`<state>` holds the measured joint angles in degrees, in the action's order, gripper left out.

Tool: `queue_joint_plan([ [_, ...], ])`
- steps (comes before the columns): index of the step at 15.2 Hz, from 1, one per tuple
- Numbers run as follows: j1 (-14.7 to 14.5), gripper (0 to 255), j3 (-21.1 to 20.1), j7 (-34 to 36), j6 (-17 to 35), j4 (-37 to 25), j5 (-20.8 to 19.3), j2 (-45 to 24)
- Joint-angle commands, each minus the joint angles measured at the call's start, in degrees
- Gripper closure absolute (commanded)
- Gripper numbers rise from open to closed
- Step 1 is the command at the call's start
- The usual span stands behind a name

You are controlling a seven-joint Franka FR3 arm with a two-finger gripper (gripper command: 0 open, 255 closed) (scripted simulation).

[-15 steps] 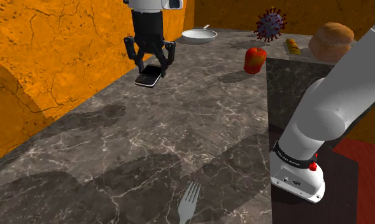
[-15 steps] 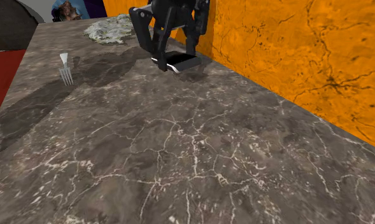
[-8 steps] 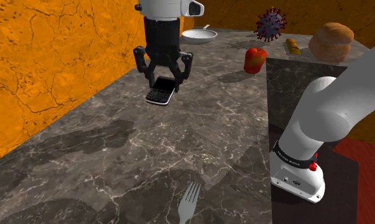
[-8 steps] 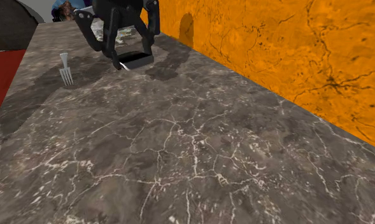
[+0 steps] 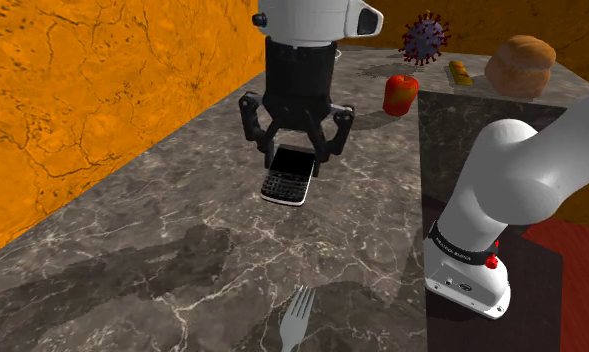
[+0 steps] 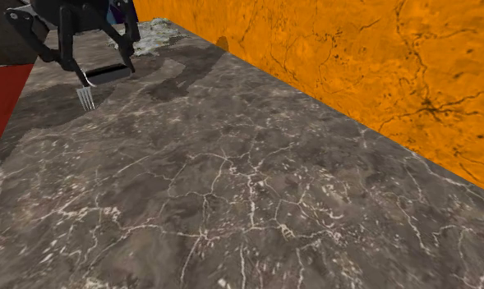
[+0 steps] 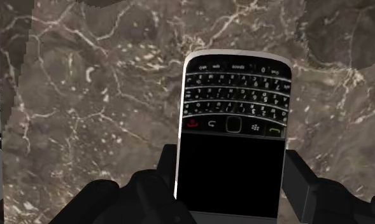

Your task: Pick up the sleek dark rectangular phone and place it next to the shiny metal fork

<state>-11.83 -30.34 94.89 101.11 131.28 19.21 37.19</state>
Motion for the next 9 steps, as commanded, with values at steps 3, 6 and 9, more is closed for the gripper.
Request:
queue_joint_plan([
  [3,-3.2,255,-2.2,4.0,-2.0,1.9,3.0,4.8],
  [6,-5.6,255,-4.0,7.3,-3.7,2.7,5.3,8.0],
  [9,-7.9,255,-6.1,10.8,-5.3,2.8,7.5,10.6],
])
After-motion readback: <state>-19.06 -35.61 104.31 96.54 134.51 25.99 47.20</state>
